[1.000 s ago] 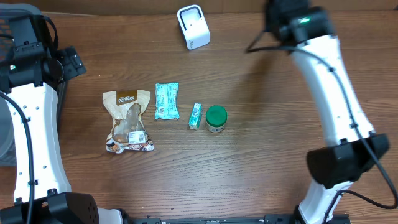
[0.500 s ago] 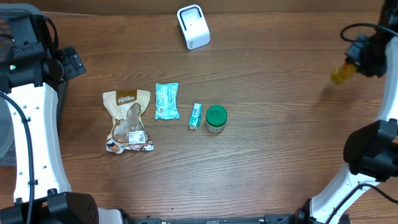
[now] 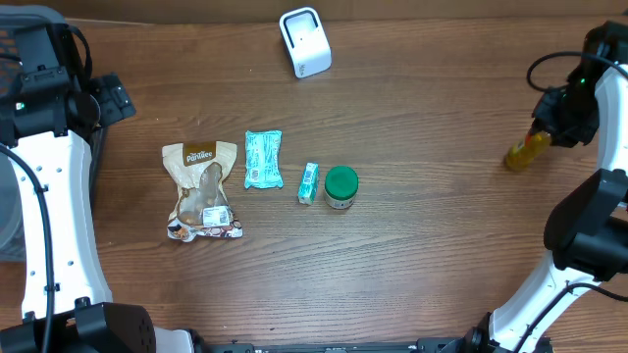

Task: Scan the item barcode

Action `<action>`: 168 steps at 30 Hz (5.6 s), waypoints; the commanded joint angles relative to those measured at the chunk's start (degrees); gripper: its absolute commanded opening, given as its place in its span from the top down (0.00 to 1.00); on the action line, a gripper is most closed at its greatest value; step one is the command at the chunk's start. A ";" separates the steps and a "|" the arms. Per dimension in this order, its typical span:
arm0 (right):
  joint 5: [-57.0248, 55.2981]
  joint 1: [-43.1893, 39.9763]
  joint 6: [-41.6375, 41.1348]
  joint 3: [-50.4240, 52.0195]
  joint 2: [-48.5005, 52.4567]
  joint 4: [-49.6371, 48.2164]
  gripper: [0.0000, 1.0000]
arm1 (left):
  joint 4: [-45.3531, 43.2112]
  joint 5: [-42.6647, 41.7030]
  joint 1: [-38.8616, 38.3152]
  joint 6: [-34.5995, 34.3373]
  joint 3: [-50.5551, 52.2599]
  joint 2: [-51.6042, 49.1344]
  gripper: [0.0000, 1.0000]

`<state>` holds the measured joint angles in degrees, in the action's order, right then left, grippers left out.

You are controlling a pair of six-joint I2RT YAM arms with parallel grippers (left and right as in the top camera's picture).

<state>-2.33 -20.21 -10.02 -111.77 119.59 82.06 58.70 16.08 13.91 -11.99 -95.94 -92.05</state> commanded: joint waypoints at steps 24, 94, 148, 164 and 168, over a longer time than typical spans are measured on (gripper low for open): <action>1.62 4.50 -5.18 -23.76 -4.76 11.41 0.01 | -0.15 -0.02 0.33 0.17 -0.63 -0.11 0.00; 10.58 50.64 -24.74 18.86 -4.37 -18.12 0.00 | -0.15 -0.04 0.33 0.17 -0.63 -0.11 0.00; -9.16 53.83 -28.17 19.91 -4.37 -12.11 0.29 | -0.17 -0.04 0.33 0.17 -0.63 -0.11 0.00; -10.05 48.78 -29.20 19.89 -4.37 -11.85 0.22 | -0.17 -0.04 0.33 0.17 -0.63 -0.11 0.00; -10.05 48.72 -29.20 19.89 -4.37 -11.91 0.21 | -0.17 -0.04 0.33 0.17 -0.63 -0.11 0.00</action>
<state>-11.00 28.58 -38.83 -92.44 115.37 70.06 58.67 16.08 13.91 -11.99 -95.94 -92.05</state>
